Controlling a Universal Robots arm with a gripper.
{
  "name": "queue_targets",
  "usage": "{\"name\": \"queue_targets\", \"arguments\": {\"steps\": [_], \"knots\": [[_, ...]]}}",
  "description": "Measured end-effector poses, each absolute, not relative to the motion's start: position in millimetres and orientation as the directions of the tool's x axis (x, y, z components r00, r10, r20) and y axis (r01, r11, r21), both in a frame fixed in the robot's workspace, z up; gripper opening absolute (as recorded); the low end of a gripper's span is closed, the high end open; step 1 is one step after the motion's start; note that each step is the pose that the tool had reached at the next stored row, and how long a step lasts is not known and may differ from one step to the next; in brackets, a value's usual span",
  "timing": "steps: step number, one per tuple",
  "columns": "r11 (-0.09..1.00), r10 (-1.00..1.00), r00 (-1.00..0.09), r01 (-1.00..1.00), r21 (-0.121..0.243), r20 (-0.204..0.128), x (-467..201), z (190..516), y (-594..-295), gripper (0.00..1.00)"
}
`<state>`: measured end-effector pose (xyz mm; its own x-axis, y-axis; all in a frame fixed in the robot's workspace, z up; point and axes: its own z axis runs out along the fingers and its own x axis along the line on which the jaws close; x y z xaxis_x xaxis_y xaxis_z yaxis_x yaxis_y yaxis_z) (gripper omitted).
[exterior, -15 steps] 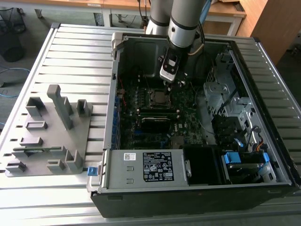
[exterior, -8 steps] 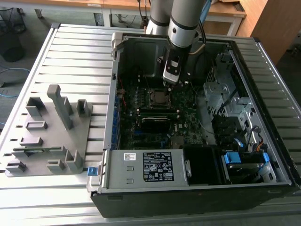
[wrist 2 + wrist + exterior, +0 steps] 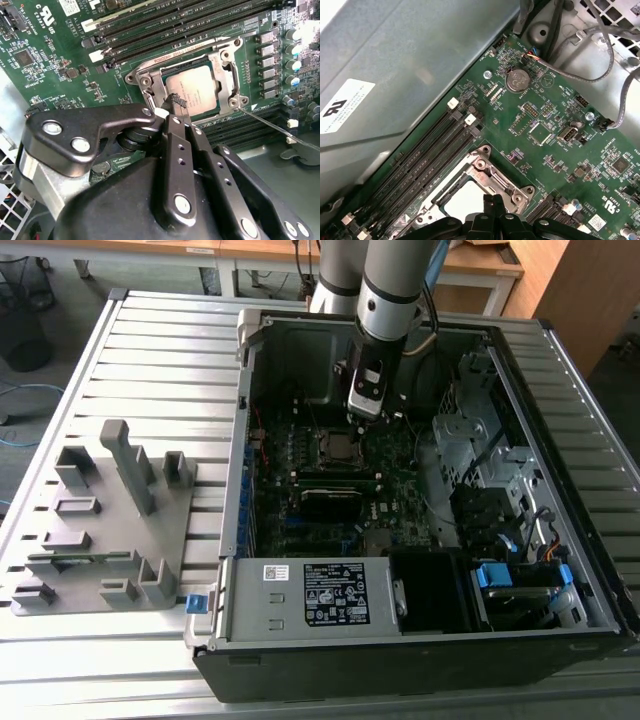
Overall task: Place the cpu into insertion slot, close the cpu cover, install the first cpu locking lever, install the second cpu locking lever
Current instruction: 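Close the cpu cover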
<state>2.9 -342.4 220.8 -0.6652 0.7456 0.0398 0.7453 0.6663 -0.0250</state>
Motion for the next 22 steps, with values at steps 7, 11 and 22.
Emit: {"name": "queue_targets", "arguments": {"steps": [7,11,22], "knots": [[0.741,0.672,-0.74,0.671,-0.025,0.04,2.9,220.7,-342.4,0.1],[0.787,0.617,-0.786,0.616,-0.025,0.04,2.9,220.3,-342.4,0.1],[0.894,0.448,-0.893,0.447,-0.025,0.04,2.9,219.4,-342.4,0.1]]}}
